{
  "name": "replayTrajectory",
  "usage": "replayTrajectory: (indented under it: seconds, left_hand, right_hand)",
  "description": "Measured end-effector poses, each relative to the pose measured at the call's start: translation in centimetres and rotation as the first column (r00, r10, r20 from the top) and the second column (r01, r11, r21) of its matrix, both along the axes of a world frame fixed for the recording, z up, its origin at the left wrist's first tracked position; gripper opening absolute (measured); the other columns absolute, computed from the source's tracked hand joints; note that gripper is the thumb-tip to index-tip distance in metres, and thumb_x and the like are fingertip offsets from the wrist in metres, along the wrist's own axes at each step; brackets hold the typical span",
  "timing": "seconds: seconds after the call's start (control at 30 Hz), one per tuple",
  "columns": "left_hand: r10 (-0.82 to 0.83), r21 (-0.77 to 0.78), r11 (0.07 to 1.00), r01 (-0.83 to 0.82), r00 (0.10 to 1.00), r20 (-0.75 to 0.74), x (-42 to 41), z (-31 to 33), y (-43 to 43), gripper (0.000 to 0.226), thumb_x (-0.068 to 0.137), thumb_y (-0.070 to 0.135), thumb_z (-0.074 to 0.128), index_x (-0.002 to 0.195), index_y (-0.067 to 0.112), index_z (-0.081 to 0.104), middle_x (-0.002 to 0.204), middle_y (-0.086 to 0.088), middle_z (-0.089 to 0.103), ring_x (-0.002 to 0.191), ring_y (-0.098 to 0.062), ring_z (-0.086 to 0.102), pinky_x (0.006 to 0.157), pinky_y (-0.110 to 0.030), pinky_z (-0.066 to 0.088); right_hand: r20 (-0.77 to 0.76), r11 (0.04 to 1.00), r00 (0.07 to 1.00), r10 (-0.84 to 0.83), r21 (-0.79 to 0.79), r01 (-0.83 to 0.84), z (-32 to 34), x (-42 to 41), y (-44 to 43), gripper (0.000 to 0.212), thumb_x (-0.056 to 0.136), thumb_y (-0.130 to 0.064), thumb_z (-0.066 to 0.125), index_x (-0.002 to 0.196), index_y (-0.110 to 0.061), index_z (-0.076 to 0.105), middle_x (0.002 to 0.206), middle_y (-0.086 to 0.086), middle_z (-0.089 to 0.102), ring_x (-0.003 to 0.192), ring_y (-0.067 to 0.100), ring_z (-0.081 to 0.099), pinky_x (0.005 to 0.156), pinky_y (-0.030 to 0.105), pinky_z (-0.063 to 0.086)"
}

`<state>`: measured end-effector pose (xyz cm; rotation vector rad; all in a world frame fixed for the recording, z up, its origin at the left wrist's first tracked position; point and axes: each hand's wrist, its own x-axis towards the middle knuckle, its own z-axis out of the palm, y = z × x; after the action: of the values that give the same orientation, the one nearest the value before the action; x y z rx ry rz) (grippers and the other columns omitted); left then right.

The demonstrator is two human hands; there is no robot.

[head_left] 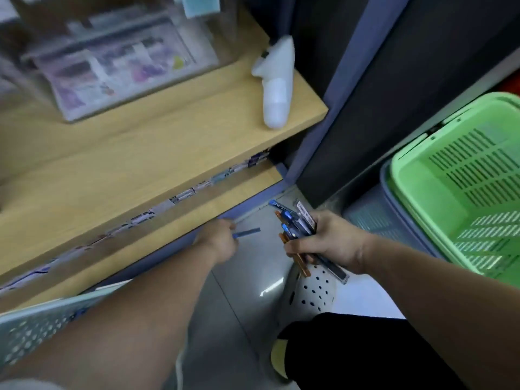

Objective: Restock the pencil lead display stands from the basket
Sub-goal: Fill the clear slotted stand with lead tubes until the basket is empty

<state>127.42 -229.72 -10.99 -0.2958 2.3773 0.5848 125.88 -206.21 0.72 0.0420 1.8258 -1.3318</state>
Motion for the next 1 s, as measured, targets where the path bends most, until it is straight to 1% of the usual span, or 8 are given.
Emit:
replayTrajectory:
  seconds: [0.1, 0.23, 0.37, 0.47, 0.57, 0.73, 0.9, 1.0]
  left_hand:
    - [-0.119, -0.091, 0.989, 0.119, 0.993, -0.002, -1.0, -3.1, 0.0, 0.030, 0.094, 0.017, 0.063, 0.124, 0.020, 0.065, 0.118, -0.009, 0.066, 0.098, -0.028, 0.065, 0.081, -0.040, 0.057]
    - [-0.337, -0.210, 0.914, 0.346, 0.938, 0.080, -1.2, -6.0, 0.0, 0.028, 0.101, 0.016, 0.052, 0.128, 0.016, 0.060, 0.118, -0.011, 0.056, 0.098, -0.029, 0.061, 0.084, -0.044, 0.055]
    - [-0.475, -0.331, 0.817, 0.472, 0.876, 0.076, -0.8, -7.0, 0.7, 0.029, 0.104, 0.013, 0.040, 0.133, 0.013, 0.045, 0.123, -0.014, 0.053, 0.100, -0.031, 0.061, 0.078, -0.043, 0.054]
    - [-0.528, -0.414, 0.759, 0.503, 0.847, 0.062, -0.9, -6.8, 1.6, 0.031, 0.104, 0.010, 0.040, 0.134, 0.011, 0.048, 0.124, -0.013, 0.059, 0.101, -0.029, 0.065, 0.073, -0.039, 0.052]
    - [-0.531, -0.395, 0.760, 0.516, 0.843, 0.080, -1.3, -6.9, 2.3, 0.028, 0.102, 0.004, 0.042, 0.126, 0.009, 0.054, 0.120, -0.012, 0.063, 0.102, -0.028, 0.067, 0.074, -0.038, 0.053]
    - [-0.436, -0.316, 0.851, 0.419, 0.900, 0.021, -1.7, -6.3, 1.1, 0.029, 0.101, 0.003, 0.043, 0.122, 0.009, 0.062, 0.119, -0.015, 0.066, 0.107, -0.031, 0.066, 0.079, -0.041, 0.053]
    - [-0.299, -0.202, 0.937, 0.285, 0.953, -0.041, 0.1, -3.4, -1.1, 0.008, 0.088, 0.014, 0.060, 0.084, 0.011, 0.065, 0.087, -0.015, 0.062, 0.081, -0.032, 0.062, 0.063, -0.033, 0.047]
    - [-0.174, -0.100, 0.981, 0.165, 0.981, -0.088, 1.6, 0.2, -2.0, 0.015, 0.077, 0.025, 0.071, 0.075, 0.013, 0.063, 0.081, -0.010, 0.062, 0.076, -0.029, 0.060, 0.062, -0.031, 0.051]
  right_hand:
    - [0.041, 1.000, 0.999, -0.009, 0.001, 0.009, -2.1, -1.5, 0.8, 0.014, 0.084, 0.002, 0.076, 0.090, 0.004, 0.065, 0.056, 0.007, 0.057, 0.050, 0.018, 0.051, 0.054, 0.030, 0.046]
    - [0.091, 1.000, 0.996, -0.013, -0.021, 0.015, -3.8, -2.4, 1.3, 0.012, 0.086, 0.003, 0.073, 0.087, -0.004, 0.063, 0.053, -0.001, 0.059, 0.049, 0.012, 0.054, 0.056, 0.028, 0.049]
    - [0.127, 0.999, 0.991, -0.038, -0.017, 0.040, -4.4, -2.5, 2.0, 0.012, 0.086, 0.003, 0.073, 0.094, 0.000, 0.064, 0.060, 0.001, 0.063, 0.052, 0.011, 0.057, 0.056, 0.024, 0.049]
    - [0.142, 0.999, 0.989, -0.031, -0.007, 0.033, -4.6, -2.2, 1.8, 0.011, 0.087, 0.002, 0.072, 0.096, 0.001, 0.065, 0.065, 0.004, 0.066, 0.053, 0.011, 0.060, 0.055, 0.023, 0.050]
    - [0.130, 1.000, 0.991, -0.024, 0.003, 0.024, -4.8, -2.0, 0.8, 0.014, 0.086, 0.001, 0.074, 0.097, 0.004, 0.066, 0.073, 0.017, 0.064, 0.054, 0.016, 0.056, 0.053, 0.025, 0.050]
    - [0.130, 1.000, 0.992, -0.010, -0.007, 0.011, -4.5, -2.1, -0.7, 0.011, 0.085, -0.003, 0.076, 0.088, -0.010, 0.068, 0.080, 0.017, 0.072, 0.056, 0.016, 0.057, 0.059, 0.032, 0.052]
    - [0.149, 0.993, 0.984, -0.102, -0.051, 0.111, -2.3, -0.5, -2.2, 0.010, 0.086, 0.002, 0.074, 0.085, -0.006, 0.067, 0.079, 0.017, 0.073, 0.052, 0.017, 0.053, 0.058, 0.033, 0.047]
    - [0.115, 0.992, 0.990, -0.086, -0.079, 0.096, 0.0, 1.5, -3.3, 0.010, 0.085, 0.004, 0.074, 0.085, -0.005, 0.068, 0.078, 0.019, 0.070, 0.050, 0.018, 0.051, 0.051, 0.029, 0.044]
